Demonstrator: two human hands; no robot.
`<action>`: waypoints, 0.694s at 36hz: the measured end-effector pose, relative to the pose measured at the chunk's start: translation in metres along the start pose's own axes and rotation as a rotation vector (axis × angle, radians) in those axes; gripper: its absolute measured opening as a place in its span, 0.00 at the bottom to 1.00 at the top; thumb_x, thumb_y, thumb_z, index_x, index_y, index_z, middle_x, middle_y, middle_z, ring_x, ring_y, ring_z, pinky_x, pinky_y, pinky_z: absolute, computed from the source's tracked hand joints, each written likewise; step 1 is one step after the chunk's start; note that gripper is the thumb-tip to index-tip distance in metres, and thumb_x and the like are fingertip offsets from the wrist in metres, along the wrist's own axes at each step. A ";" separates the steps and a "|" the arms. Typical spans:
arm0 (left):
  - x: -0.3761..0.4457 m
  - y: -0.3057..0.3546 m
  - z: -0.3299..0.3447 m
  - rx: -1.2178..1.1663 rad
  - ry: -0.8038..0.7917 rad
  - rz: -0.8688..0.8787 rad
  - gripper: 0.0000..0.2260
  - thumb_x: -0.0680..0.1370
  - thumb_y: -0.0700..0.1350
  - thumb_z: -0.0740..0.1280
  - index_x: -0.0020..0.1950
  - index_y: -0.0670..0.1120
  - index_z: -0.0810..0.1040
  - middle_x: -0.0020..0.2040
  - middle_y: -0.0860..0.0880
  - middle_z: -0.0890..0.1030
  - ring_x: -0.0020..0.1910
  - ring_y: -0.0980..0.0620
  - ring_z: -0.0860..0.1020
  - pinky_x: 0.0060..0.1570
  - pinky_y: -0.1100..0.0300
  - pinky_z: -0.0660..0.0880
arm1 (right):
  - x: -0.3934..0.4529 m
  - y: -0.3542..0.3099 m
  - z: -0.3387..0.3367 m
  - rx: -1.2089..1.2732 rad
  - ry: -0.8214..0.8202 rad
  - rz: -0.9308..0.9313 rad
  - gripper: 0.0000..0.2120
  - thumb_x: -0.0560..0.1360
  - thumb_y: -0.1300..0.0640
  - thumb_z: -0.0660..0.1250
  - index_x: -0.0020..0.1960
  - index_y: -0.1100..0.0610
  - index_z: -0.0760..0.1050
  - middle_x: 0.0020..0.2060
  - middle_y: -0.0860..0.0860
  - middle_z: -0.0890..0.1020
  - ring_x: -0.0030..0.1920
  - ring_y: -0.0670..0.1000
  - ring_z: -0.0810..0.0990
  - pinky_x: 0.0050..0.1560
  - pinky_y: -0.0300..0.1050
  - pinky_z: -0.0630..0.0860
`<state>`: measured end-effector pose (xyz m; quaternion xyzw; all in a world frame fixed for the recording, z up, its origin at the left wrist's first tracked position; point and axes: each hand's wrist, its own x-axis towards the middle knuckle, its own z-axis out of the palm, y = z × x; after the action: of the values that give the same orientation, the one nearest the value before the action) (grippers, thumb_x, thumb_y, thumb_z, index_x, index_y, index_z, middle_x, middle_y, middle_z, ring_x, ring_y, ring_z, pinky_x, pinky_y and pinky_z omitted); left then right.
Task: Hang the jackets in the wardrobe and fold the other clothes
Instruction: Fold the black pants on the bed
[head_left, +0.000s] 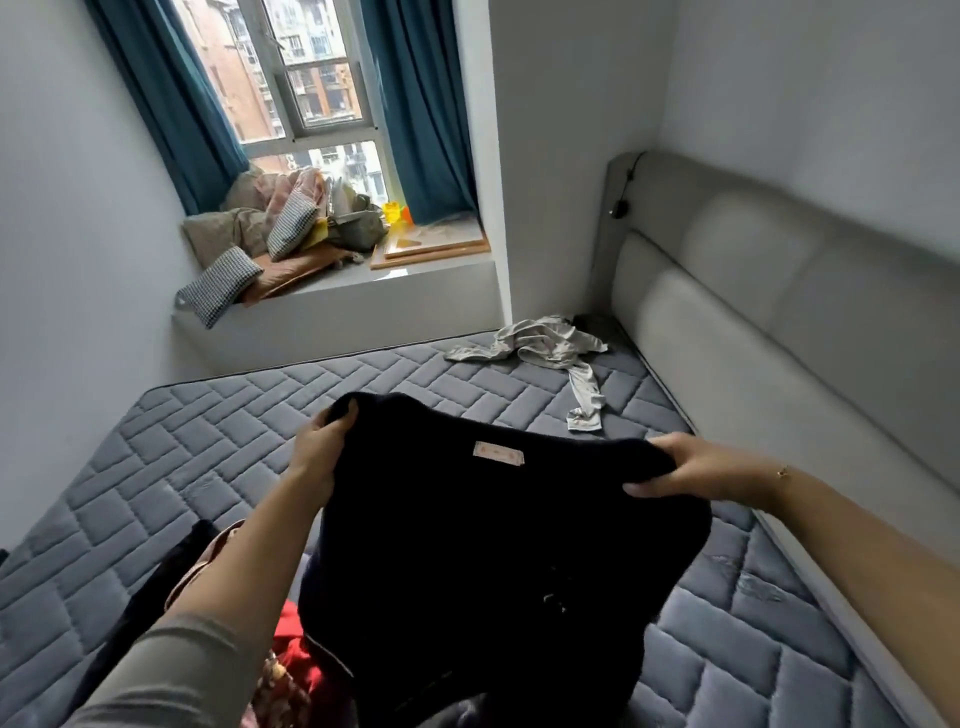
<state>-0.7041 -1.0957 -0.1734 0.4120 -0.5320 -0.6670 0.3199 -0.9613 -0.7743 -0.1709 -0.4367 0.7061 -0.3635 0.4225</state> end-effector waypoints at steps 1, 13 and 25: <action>0.005 0.003 0.010 -0.008 -0.013 0.001 0.11 0.79 0.44 0.66 0.60 0.42 0.77 0.42 0.48 0.83 0.38 0.52 0.80 0.40 0.60 0.78 | -0.003 0.000 -0.006 0.025 0.119 -0.013 0.13 0.70 0.55 0.75 0.51 0.60 0.80 0.41 0.50 0.82 0.42 0.46 0.81 0.47 0.41 0.76; 0.057 0.046 0.201 -0.148 -0.253 -0.090 0.16 0.79 0.42 0.66 0.66 0.39 0.74 0.46 0.42 0.80 0.41 0.47 0.78 0.47 0.53 0.77 | -0.001 0.001 -0.105 0.132 1.156 -0.080 0.14 0.72 0.53 0.73 0.45 0.66 0.81 0.39 0.62 0.83 0.41 0.57 0.81 0.44 0.50 0.76; 0.078 0.084 0.247 -0.054 -0.589 0.130 0.10 0.80 0.44 0.64 0.60 0.42 0.77 0.43 0.49 0.83 0.37 0.57 0.81 0.33 0.66 0.77 | -0.059 -0.021 -0.120 -0.061 1.342 -0.168 0.11 0.72 0.53 0.73 0.40 0.60 0.78 0.32 0.51 0.78 0.34 0.47 0.74 0.36 0.37 0.70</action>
<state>-0.9611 -1.0724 -0.0848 0.1571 -0.6094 -0.7497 0.2047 -1.0487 -0.7099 -0.0905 -0.1816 0.7891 -0.5673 -0.1498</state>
